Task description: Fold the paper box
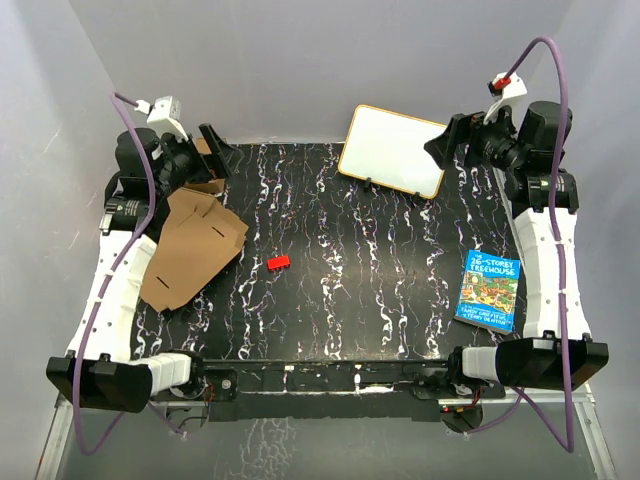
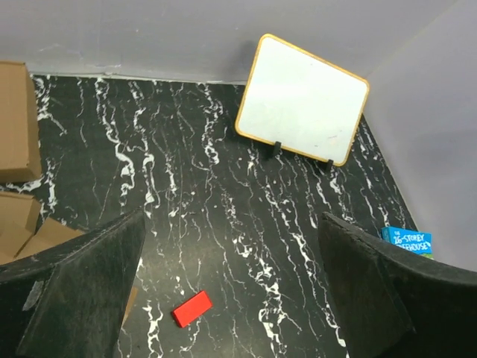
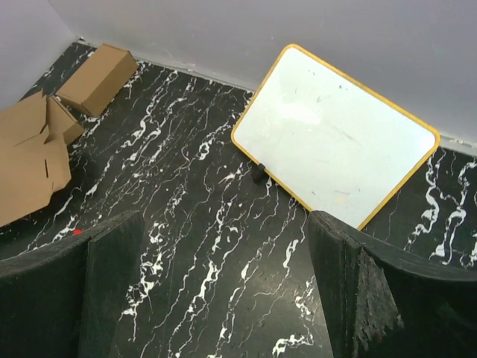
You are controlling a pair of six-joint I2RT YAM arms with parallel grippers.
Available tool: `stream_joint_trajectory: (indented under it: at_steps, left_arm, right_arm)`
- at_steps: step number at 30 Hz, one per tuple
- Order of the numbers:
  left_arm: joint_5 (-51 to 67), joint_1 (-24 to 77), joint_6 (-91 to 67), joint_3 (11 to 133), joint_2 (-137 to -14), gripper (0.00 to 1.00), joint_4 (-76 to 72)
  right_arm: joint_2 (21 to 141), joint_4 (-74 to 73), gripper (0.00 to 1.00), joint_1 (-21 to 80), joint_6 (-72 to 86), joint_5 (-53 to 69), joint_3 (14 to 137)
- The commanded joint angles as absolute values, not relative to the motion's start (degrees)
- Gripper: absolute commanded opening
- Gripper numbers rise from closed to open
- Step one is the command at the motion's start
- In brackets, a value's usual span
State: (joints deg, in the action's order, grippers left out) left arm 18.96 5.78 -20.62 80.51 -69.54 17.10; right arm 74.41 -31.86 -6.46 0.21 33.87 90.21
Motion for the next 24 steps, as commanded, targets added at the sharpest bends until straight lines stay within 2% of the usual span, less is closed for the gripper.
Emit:
stream_joint_trajectory:
  at_steps: [1,10,18,22,24]
  left_arm:
    - [16.7,4.7,-21.0,78.1,-66.4,0.97,17.6]
    - [19.5,2.6,-23.6,68.9,-61.9,0.97,16.1]
    - [24.5,3.9,-27.9,55.2,-58.4,0.97,9.0]
    - [28.3,4.4,-34.2,45.4,-57.1,0.97,-1.4]
    - [28.4,4.6,-33.7,43.5,-57.4,0.97,-1.1]
  right_arm:
    - [73.8,-30.4,0.99,-7.0,1.9,32.1,88.2]
    - [72.4,-28.1,0.99,-7.8,2.1,35.5,80.6]
    - [72.5,-22.2,0.99,-7.9,-0.6,51.1,68.7]
    - [75.0,-25.3,0.99,-5.8,-9.7,59.4,64.0]
    - [76.1,-25.2,0.99,-5.4,-12.3,63.8,61.4]
